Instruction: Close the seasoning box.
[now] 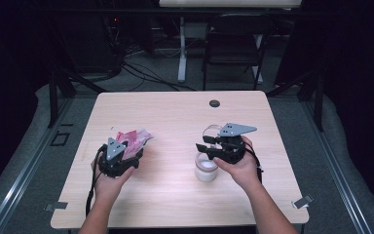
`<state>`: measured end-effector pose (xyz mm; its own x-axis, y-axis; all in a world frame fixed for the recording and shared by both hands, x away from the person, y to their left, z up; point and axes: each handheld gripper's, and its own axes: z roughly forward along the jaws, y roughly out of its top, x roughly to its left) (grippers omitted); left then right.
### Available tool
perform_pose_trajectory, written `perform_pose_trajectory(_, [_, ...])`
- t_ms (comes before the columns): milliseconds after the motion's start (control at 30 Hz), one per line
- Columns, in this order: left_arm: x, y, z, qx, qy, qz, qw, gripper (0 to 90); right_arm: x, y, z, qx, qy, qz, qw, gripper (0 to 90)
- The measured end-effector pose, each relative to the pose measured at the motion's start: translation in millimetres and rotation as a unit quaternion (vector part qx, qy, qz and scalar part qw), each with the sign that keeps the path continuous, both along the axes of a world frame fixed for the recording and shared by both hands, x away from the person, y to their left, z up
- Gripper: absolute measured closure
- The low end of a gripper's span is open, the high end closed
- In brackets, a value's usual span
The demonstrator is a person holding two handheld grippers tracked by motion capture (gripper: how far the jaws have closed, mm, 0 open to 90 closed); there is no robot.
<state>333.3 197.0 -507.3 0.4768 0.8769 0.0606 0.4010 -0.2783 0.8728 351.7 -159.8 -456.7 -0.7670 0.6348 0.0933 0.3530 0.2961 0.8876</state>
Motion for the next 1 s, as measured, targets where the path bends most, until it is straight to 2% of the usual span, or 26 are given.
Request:
perform_pose_trajectory(67, [-0.9, -2.5, 2.0, -0.005, 0.004, -0.007, 1.0, 35.6, -0.3, 0.0, 0.4, 0.001, 0.0, 0.0, 1.0, 58.3])
perform_pose_trajectory(367, [-6.6, -18.8, 4.3, 0.006, 0.003, -0.036, 0.9993, 35.6, -2.1, -0.8, 2.9, 0.0, -0.004, -0.002, 1.0, 58.2])
perform_pose_trajectory(600, [-9.8, -30.9, 4.8, 0.007, 0.006, -0.058, 0.9983, 35.9, -4.4, -5.3, 6.4, 0.0, -0.008, -0.008, 0.9999, 58.6])
perform_pose_trajectory(767, [-11.1, -40.0, 4.9, 0.002, 0.015, -0.077, 0.9969, 36.4, -5.5, -14.8, 10.2, 0.004, -0.009, -0.019, 0.9998, 60.2])
perform_pose_trajectory(1000, [-10.7, -46.5, 3.6, 0.01, 0.016, -0.086, 0.9961, 36.8, -6.9, -26.3, 15.6, 0.011, -0.016, -0.031, 0.9993, 60.6])
